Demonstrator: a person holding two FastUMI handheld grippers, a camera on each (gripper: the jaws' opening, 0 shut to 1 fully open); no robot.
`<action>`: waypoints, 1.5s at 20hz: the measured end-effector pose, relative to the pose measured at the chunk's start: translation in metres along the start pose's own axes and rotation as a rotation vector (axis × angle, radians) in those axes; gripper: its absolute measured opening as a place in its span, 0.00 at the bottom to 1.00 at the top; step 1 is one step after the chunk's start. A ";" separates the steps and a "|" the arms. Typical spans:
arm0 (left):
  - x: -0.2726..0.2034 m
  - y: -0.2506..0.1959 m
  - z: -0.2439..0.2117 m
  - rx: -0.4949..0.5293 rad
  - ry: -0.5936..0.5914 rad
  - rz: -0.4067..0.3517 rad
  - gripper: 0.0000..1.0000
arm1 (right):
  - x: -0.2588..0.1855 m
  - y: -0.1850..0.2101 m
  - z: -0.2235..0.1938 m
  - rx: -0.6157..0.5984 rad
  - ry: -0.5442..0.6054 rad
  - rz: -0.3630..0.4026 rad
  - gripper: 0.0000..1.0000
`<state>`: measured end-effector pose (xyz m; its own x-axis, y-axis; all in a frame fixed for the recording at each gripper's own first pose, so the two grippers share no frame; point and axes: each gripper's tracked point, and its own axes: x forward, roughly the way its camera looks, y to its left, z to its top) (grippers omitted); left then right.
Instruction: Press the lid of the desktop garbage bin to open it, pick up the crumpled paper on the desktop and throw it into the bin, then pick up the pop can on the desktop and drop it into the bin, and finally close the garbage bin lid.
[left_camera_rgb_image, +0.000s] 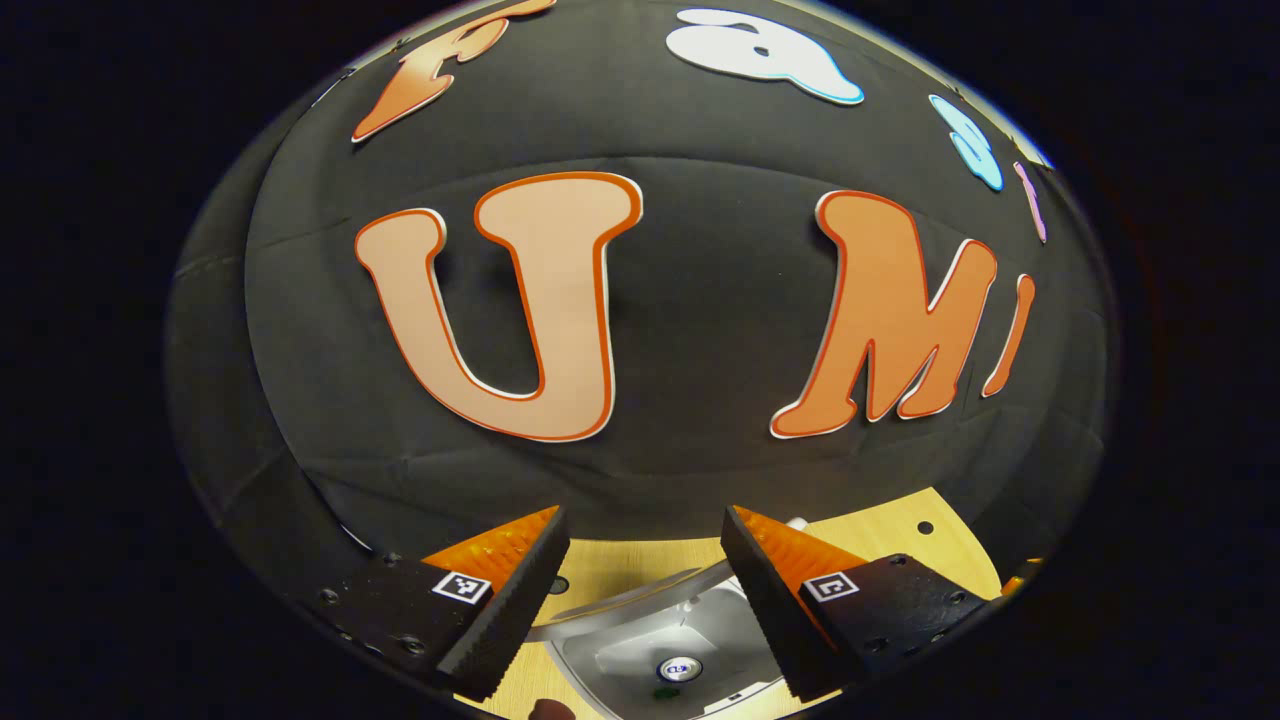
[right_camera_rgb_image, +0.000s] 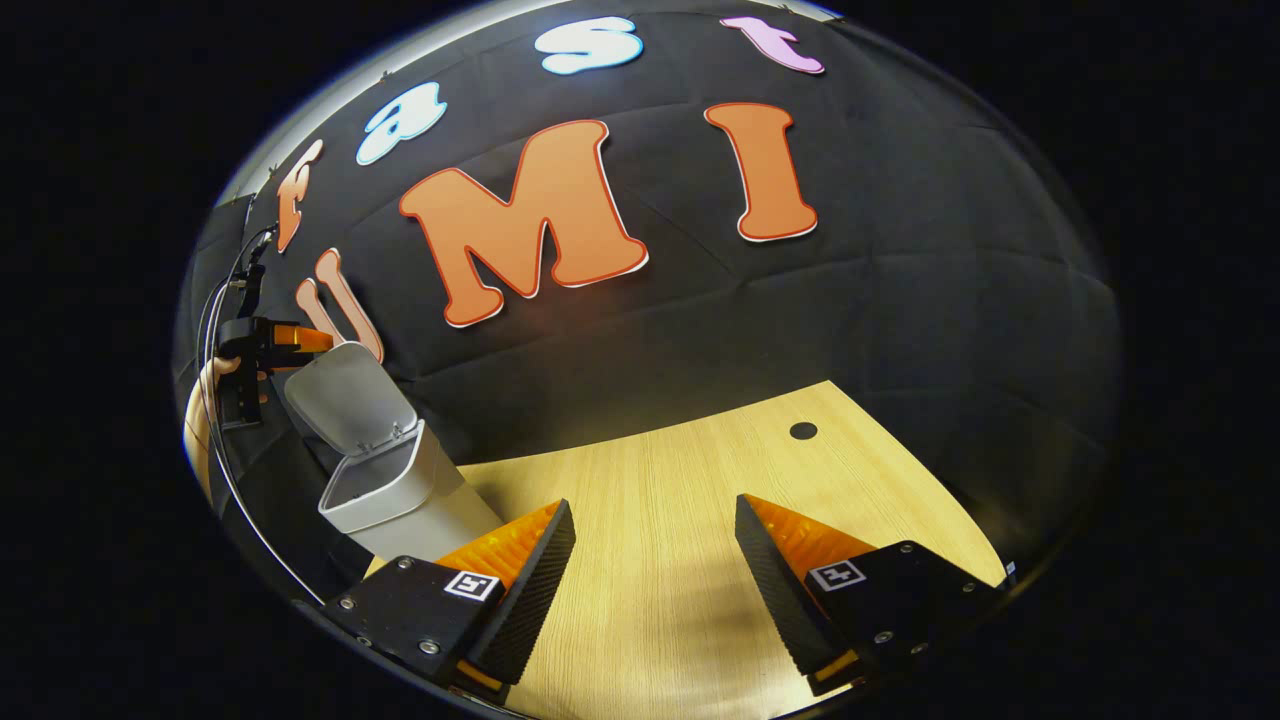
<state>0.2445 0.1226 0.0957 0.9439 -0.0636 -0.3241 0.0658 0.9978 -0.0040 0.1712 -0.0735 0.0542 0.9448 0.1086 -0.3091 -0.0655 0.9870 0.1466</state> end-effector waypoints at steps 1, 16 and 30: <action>-0.003 -0.004 -0.005 -0.002 0.000 -0.010 0.98 | -0.001 0.001 0.001 -0.002 -0.001 0.005 0.97; -0.031 -0.040 -0.100 0.060 0.084 -0.049 0.97 | -0.021 0.010 -0.011 -0.042 0.037 0.070 0.97; -0.029 -0.056 -0.190 0.077 0.187 -0.042 0.96 | -0.023 0.015 -0.030 -0.028 0.107 0.126 0.97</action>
<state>0.1518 0.0719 -0.0746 0.8635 -0.0933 -0.4956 0.1348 0.9897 0.0486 0.1386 -0.0574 0.0359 0.8892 0.2423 -0.3880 -0.1917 0.9675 0.1650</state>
